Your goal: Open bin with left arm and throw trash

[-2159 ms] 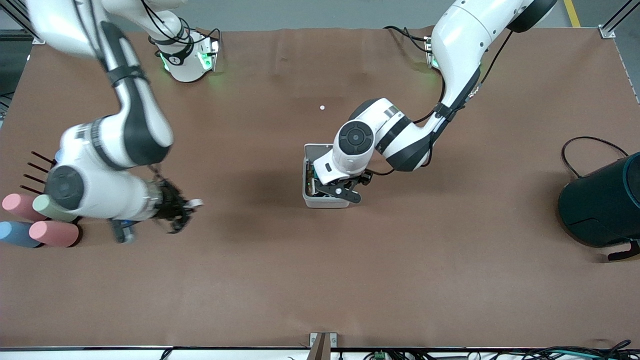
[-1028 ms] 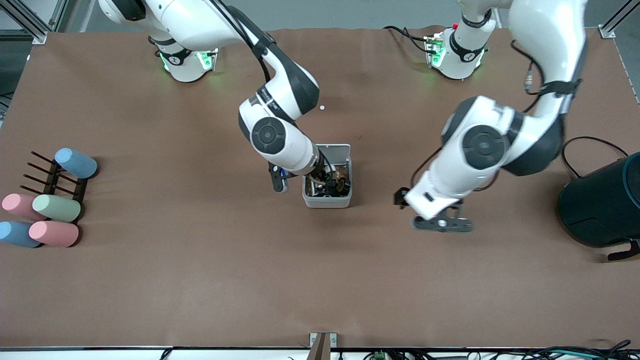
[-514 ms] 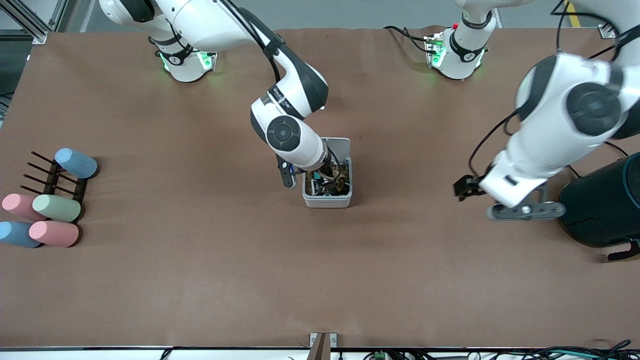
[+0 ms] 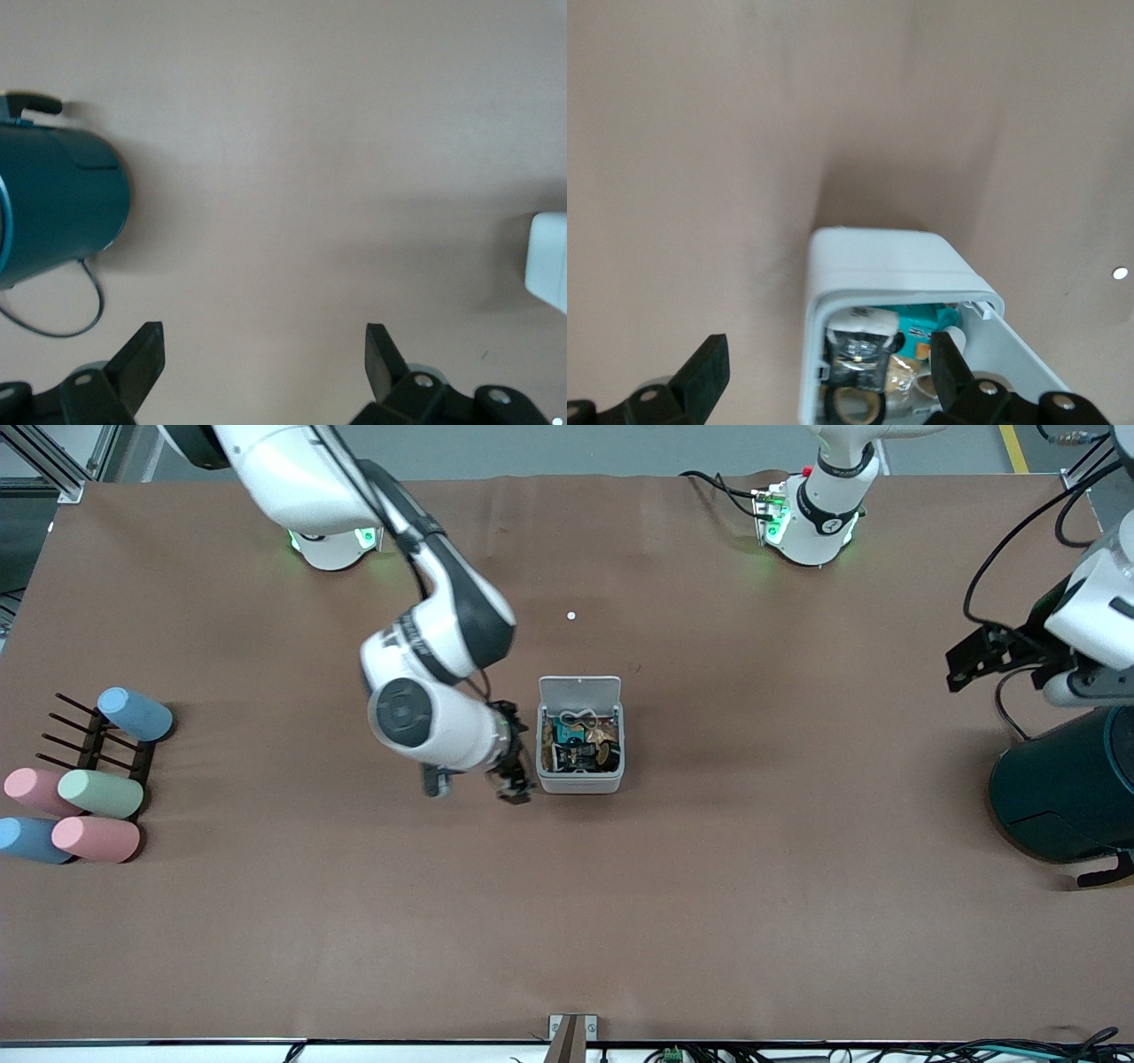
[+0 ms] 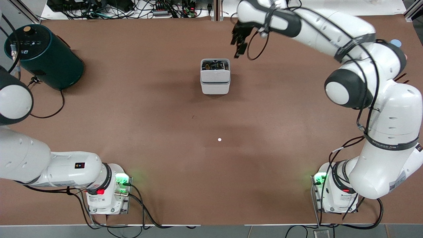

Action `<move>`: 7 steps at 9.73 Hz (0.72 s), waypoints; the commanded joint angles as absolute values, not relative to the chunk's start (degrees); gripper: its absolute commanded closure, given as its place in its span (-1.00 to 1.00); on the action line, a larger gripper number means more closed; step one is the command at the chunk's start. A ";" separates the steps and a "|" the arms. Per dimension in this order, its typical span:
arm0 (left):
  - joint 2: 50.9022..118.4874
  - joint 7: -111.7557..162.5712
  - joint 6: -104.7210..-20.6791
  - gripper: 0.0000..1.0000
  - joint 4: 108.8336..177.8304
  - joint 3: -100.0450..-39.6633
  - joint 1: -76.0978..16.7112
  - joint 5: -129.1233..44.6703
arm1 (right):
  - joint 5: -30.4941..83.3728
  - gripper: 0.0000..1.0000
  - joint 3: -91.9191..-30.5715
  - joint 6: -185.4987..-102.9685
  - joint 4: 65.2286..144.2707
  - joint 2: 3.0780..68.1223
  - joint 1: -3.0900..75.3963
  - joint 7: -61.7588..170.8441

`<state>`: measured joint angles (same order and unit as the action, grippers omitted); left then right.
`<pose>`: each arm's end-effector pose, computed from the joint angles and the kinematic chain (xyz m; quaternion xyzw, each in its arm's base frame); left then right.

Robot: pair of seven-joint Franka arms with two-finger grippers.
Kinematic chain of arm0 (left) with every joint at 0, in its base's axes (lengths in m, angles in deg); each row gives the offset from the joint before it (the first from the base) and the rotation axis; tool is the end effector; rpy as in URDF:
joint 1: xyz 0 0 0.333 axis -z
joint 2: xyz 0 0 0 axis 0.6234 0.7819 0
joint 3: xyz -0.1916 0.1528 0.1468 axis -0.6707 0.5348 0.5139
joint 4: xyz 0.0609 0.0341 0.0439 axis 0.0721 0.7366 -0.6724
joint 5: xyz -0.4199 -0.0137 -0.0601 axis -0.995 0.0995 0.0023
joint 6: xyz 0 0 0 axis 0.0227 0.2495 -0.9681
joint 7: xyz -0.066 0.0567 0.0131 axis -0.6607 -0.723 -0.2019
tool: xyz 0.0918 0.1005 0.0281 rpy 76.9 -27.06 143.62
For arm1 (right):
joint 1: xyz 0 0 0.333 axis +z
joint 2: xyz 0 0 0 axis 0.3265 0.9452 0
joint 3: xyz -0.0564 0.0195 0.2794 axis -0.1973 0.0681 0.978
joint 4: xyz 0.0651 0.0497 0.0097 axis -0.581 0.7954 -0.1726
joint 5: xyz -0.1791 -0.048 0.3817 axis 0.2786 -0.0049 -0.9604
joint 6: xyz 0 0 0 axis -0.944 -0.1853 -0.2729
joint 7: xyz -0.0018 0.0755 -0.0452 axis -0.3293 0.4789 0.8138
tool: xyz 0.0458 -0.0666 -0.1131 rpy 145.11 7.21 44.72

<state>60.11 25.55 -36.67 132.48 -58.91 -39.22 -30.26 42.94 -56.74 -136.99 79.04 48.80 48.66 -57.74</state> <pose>0.5912 -0.0611 0.5646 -0.9996 0.0005 -0.0129 0.0235 0.6329 0.3903 0.3136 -0.7267 0.6672 0.1564 0.0477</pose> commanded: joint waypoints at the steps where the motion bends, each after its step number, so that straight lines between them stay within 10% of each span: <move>1: 55.48 25.82 -38.26 -1.00 136.87 -57.95 -37.78 -31.30 | 43.94 -1.00 -55.88 -129.54 79.55 41.52 40.36 -50.04; 7: 56.17 26.17 -35.27 -1.00 134.50 -58.65 -36.81 -32.44 | 54.12 -1.00 -55.97 -98.27 80.87 22.90 17.85 5.48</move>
<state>56.50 26.39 -35.99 134.77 -58.80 -36.61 -31.34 51.64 -57.28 -101.12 77.45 29.84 20.56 -2.25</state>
